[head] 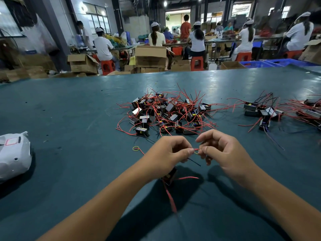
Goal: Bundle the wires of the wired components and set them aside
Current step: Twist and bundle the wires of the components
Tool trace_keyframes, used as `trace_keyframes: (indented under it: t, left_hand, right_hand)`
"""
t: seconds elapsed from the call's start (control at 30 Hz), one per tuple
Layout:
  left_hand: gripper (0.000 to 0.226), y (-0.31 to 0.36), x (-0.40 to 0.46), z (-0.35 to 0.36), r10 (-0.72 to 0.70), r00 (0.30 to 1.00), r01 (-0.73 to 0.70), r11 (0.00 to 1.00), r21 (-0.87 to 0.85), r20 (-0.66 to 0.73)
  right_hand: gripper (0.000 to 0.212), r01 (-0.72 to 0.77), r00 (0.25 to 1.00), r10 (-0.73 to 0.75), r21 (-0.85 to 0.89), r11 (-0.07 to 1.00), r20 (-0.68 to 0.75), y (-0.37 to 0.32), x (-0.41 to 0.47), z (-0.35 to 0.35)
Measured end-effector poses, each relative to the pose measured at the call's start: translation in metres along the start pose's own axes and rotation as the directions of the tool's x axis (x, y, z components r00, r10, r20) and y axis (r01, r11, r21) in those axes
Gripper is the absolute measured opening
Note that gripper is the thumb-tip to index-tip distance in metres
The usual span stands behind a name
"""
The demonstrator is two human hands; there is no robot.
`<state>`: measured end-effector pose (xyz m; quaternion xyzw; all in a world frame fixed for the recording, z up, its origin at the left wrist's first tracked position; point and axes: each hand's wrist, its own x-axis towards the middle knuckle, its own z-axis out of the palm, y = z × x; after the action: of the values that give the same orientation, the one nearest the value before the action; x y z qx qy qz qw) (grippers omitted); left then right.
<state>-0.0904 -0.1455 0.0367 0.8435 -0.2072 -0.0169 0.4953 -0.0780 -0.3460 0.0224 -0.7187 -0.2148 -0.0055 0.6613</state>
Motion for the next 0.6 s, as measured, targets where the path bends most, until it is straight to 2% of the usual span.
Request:
trace_keyframes:
  t: [0.2, 0.27, 0.33, 0.4, 0.53, 0.6]
  left_hand:
    - [0.013, -0.012, -0.010, 0.001, -0.055, 0.998, 0.047, 0.986, -0.162, -0.041]
    - [0.012, -0.013, -0.011, 0.001, -0.068, 0.996, 0.057, 0.983, -0.176, -0.053]
    - [0.012, -0.012, -0.012, 0.001, -0.071, 0.996, 0.058, 0.978, -0.201, -0.061]
    - [0.012, -0.012, -0.013, 0.001, -0.073, 0.996, 0.060, 0.972, -0.227, -0.049]
    - [0.014, -0.009, -0.016, 0.001, -0.058, 0.998, 0.063, 0.949, -0.310, 0.025]
    - [0.018, -0.007, -0.017, 0.002, -0.055, 0.997, 0.071, 0.932, -0.355, 0.055]
  right_hand:
    - [0.028, 0.000, 0.997, -0.005, -0.076, 0.997, -0.072, 0.003, 0.002, -0.004]
    - [0.024, 0.053, 0.997, -0.066, -0.232, 0.971, -0.049, 0.004, 0.001, -0.008]
    - [0.013, 0.171, 0.984, -0.173, -0.452, 0.875, 0.038, 0.003, -0.002, -0.008]
    - [0.009, 0.280, 0.959, -0.257, -0.561, 0.779, 0.122, 0.001, -0.004, -0.004]
    - [0.001, 0.346, 0.937, -0.320, -0.526, 0.777, 0.143, -0.002, -0.007, 0.002]
    - [0.005, 0.360, 0.931, -0.335, -0.519, 0.776, 0.144, -0.005, -0.008, 0.003]
